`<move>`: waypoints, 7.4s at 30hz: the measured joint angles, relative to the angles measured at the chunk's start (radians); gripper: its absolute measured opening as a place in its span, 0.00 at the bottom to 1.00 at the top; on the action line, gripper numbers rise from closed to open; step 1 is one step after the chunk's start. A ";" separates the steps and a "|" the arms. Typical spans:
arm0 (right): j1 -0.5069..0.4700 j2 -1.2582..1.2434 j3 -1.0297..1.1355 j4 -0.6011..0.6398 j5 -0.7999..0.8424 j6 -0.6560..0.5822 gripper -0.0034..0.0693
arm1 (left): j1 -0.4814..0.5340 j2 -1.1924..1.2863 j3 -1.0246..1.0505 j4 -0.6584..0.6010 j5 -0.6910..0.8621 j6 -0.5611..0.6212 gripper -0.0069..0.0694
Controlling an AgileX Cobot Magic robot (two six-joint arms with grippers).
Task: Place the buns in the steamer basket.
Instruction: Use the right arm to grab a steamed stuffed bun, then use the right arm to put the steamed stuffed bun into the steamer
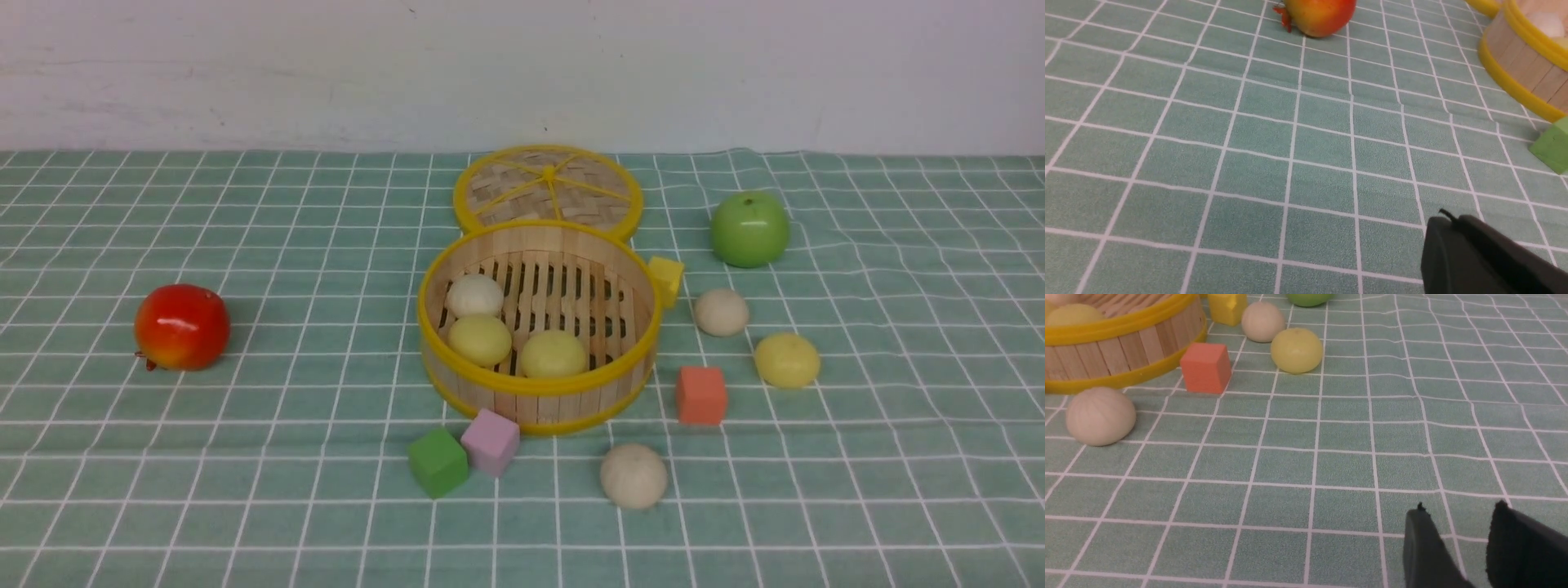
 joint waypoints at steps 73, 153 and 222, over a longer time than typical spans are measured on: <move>0.000 0.065 -0.143 0.383 -0.402 -0.074 0.38 | 0.000 0.000 0.000 -0.002 -0.001 0.005 0.19; 0.588 1.942 -1.403 -0.086 0.421 0.198 0.38 | 0.000 0.000 0.000 -0.002 -0.002 0.005 0.29; 0.461 2.106 -1.722 -0.029 0.328 0.100 0.20 | 0.000 0.000 0.000 -0.002 -0.002 0.005 0.38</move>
